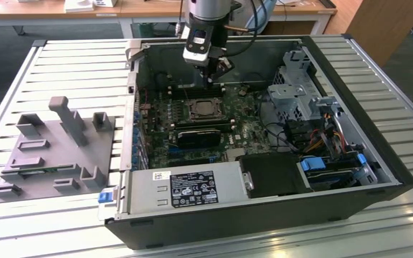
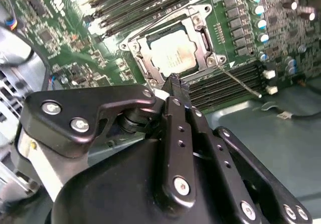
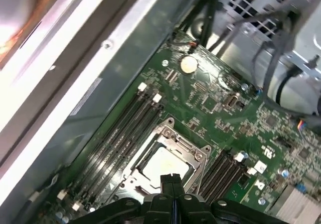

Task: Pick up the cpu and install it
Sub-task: 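Install the first cpu locking lever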

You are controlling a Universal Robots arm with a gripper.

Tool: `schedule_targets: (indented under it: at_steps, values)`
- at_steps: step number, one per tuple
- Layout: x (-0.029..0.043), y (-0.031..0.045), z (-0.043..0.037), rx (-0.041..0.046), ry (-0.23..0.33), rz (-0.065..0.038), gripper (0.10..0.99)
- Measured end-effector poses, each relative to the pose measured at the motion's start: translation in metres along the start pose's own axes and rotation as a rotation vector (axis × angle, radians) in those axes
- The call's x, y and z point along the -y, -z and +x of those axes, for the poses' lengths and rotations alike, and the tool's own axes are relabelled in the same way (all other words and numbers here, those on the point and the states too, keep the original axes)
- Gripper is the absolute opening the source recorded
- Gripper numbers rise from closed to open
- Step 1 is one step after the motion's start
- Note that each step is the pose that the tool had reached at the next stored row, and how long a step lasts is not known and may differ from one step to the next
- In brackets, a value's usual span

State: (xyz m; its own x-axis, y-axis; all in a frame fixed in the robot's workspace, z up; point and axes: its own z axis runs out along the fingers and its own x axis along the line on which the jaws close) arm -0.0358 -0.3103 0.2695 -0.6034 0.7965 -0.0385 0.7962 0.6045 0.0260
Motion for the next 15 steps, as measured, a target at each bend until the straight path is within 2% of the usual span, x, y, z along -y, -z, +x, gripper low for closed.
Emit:
schedule_targets:
  at_steps: [15]
  values:
    - [0.0, -0.0008, 0.0, -0.0076, 0.29, -0.011, 0.106]
